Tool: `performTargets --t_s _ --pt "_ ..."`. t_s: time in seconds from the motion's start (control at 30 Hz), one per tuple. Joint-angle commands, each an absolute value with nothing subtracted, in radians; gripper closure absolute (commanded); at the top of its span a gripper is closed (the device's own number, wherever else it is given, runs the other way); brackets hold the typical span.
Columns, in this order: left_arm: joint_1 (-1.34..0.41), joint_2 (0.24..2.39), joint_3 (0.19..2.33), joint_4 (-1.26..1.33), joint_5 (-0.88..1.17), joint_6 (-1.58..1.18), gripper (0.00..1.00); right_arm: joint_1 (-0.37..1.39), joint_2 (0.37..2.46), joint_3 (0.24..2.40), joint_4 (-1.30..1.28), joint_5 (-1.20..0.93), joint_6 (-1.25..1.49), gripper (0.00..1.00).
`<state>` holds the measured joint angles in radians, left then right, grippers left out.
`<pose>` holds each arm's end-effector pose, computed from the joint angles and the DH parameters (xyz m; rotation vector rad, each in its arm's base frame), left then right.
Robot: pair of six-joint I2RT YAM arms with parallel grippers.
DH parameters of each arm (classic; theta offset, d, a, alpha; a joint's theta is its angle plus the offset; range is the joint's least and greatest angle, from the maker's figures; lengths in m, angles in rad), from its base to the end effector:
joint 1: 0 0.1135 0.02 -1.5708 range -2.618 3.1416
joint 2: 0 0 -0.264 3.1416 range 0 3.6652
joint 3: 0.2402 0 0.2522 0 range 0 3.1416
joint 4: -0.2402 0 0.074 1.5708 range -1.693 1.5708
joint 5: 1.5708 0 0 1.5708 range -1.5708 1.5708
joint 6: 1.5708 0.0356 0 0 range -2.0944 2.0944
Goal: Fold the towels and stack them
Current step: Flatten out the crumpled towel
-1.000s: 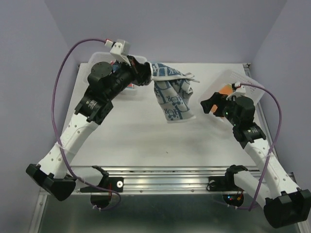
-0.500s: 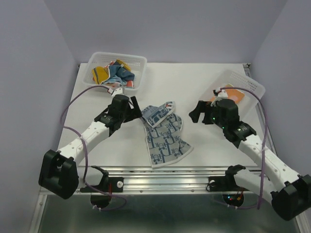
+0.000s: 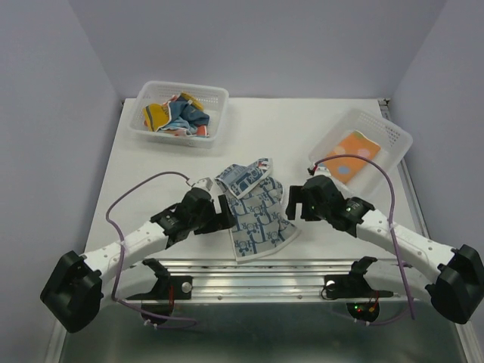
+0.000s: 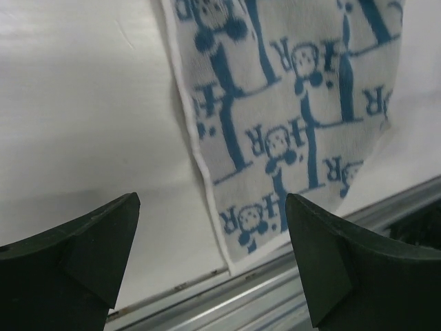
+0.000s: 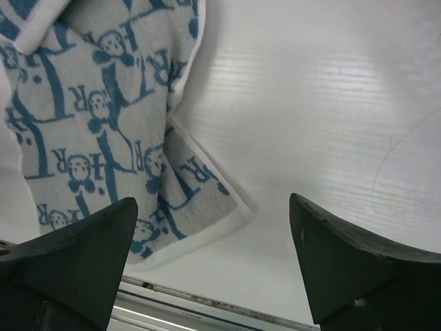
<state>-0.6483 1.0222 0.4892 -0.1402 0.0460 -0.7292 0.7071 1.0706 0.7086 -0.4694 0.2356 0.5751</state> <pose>0.1660 -0.1278 0.1977 -0.0695 2.3646 -0.7660 0.1703 0.1346 0.2343 -0.0483 2.3970 0.3279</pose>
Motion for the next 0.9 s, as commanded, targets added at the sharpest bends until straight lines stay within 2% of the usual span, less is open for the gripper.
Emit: performTargets --t_s 0.0,0.17,0.37,0.6,0.7,0.73,0.87 --pt "-0.767 0.951 0.451 -0.117 0.121 -0.825 0.01 0.730 1.061 0.631 -0.514 0.192 0.629 0.06" --pt "-0.880 0.925 0.428 -0.120 0.153 -0.912 0.01 0.753 1.127 0.627 -0.511 0.167 0.615 0.30" --pt "-0.988 0.951 0.445 -0.213 0.180 -0.968 0.01 0.756 1.175 0.598 -0.482 0.170 0.609 0.38" --pt "-1.043 1.014 0.439 -0.213 0.173 -1.028 0.01 0.758 1.230 0.563 -0.419 0.149 0.607 0.40" --pt "-1.055 1.048 0.431 -0.207 0.160 -1.063 0.03 0.758 1.247 0.554 -0.397 0.156 0.606 0.48" --pt "-1.058 1.055 0.434 -0.207 0.134 -1.080 0.05 0.758 1.252 0.551 -0.382 0.156 0.606 0.55" --pt "-1.074 1.084 0.448 -0.204 0.080 -1.104 0.09 0.758 1.259 0.532 -0.347 0.140 0.620 0.62"
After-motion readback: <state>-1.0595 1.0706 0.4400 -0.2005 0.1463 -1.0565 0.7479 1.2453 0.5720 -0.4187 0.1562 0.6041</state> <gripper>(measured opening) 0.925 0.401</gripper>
